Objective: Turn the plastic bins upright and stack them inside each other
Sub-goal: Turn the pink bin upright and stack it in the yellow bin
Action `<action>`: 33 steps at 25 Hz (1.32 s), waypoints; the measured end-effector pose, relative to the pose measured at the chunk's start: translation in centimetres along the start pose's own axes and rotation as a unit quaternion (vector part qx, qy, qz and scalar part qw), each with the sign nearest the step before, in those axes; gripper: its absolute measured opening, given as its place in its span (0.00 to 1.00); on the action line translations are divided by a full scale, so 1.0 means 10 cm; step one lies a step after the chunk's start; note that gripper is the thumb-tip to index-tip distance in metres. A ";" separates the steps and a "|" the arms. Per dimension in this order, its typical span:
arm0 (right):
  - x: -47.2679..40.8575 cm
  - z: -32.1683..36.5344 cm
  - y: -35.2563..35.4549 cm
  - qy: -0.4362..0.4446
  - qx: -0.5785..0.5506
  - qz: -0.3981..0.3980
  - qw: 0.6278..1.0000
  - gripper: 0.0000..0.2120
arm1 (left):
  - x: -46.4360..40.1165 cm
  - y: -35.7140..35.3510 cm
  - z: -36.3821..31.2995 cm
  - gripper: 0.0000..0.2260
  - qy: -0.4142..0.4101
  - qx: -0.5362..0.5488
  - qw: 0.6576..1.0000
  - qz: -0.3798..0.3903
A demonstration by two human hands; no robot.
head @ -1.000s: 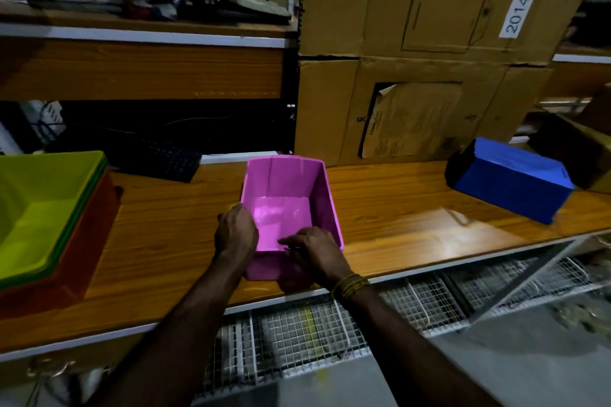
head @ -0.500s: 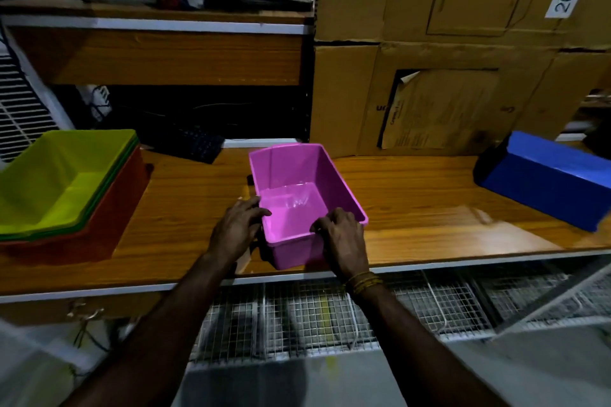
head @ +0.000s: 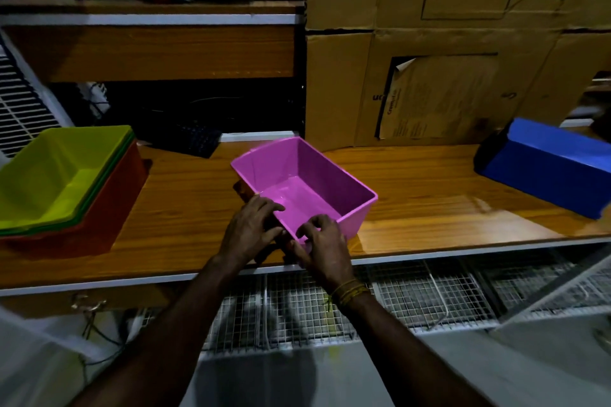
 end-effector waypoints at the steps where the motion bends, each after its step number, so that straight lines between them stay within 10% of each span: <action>1: 0.01 -0.03 0.03 0.007 -0.023 0.001 1.000 0.11 | -0.01 0.00 0.00 0.21 0.003 0.012 1.000 0.000; 18: 0.01 -0.46 0.31 -0.125 -0.058 -0.064 0.988 0.14 | 0.05 0.15 -0.10 0.04 0.084 -0.084 0.990 -0.074; 33: -0.36 -0.17 -0.29 -0.265 -0.142 -0.001 0.954 0.32 | 0.23 0.21 -0.23 0.11 0.010 0.154 0.985 -0.073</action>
Point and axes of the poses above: each hand's wrist, its own x-axis away from the middle knuckle, its own y-axis out of the back of the hand, z = x × y, the point moved 7 cm from there along -x, towards the middle knuckle, and after that the axes turned 1 degree about -x, right-handed, at the moved point
